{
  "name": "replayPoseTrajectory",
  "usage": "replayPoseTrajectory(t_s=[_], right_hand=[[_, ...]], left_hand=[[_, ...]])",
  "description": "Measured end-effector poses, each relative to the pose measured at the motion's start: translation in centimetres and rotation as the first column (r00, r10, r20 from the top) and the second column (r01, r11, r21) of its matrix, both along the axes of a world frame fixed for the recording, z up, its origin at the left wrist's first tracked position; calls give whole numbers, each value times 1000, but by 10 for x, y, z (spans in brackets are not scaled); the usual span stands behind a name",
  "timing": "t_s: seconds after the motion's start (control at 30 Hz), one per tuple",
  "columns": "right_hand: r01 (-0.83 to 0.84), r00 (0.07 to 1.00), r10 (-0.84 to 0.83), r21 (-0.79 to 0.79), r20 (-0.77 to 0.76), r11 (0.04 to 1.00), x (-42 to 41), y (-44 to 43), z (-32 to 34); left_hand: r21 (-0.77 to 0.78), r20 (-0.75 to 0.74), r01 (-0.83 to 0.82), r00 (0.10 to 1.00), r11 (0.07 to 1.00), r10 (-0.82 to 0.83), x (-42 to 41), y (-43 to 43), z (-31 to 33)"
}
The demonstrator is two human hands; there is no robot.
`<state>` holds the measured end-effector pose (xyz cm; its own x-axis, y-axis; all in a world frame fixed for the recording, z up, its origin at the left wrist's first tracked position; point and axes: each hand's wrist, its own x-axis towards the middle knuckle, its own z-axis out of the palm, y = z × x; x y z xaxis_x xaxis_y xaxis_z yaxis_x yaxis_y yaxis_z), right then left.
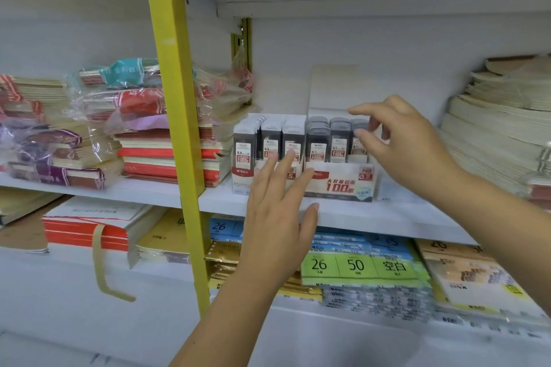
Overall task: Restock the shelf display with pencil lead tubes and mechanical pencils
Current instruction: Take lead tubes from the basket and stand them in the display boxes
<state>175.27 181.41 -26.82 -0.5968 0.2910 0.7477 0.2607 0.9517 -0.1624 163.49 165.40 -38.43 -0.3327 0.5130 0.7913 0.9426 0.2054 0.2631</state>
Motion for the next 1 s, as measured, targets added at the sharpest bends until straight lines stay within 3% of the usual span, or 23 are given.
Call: replayPoseTrajectory(t_s=[0.1, 0.2, 0.27, 0.37, 0.47, 0.6, 0.67, 0.73, 0.9, 1.0], right_hand=[[-232, 965, 200, -197, -169, 953, 38, -28, -40], [-276, 961, 248, -495, -124, 824, 66, -42, -105], [-130, 972, 227, -649, 67, 749, 81, -40, -167], [145, 925, 217, -819, 311, 555, 103, -41, -275], [360, 857, 187, -816, 481, 453, 118, -49, -377], [562, 720, 264, -763, 641, 321, 130, -64, -473], [587, 673, 288, -729, 681, 352, 135, -70, -501], [595, 619, 278, -670, 734, 444, 136, -74, -521], [592, 380, 284, -468, 880, 656, 124, -81, -552], [605, 404, 272, -478, 873, 637, 113, -75, -559]], left_hand=[[101, 35, 60, 997, 993, -64, 17, -11, -16], [-121, 126, 182, 978, 976, -167, 33, -26, -64], [-352, 251, 278, 948, 894, -196, 42, -41, -115], [-586, 446, 355, 892, 728, -76, 51, -65, -200], [-658, 592, 384, 795, 648, 130, 62, -81, -275], [-669, 703, 416, 622, 616, 344, 79, -95, -349], [-674, 728, 438, 530, 595, 435, 86, -100, -376], [-685, 727, 465, 489, 561, 482, 90, -103, -398], [-663, 746, 524, 399, 534, 533, 93, -101, -426], [-664, 745, 543, 423, 513, 516, 95, -97, -433]])
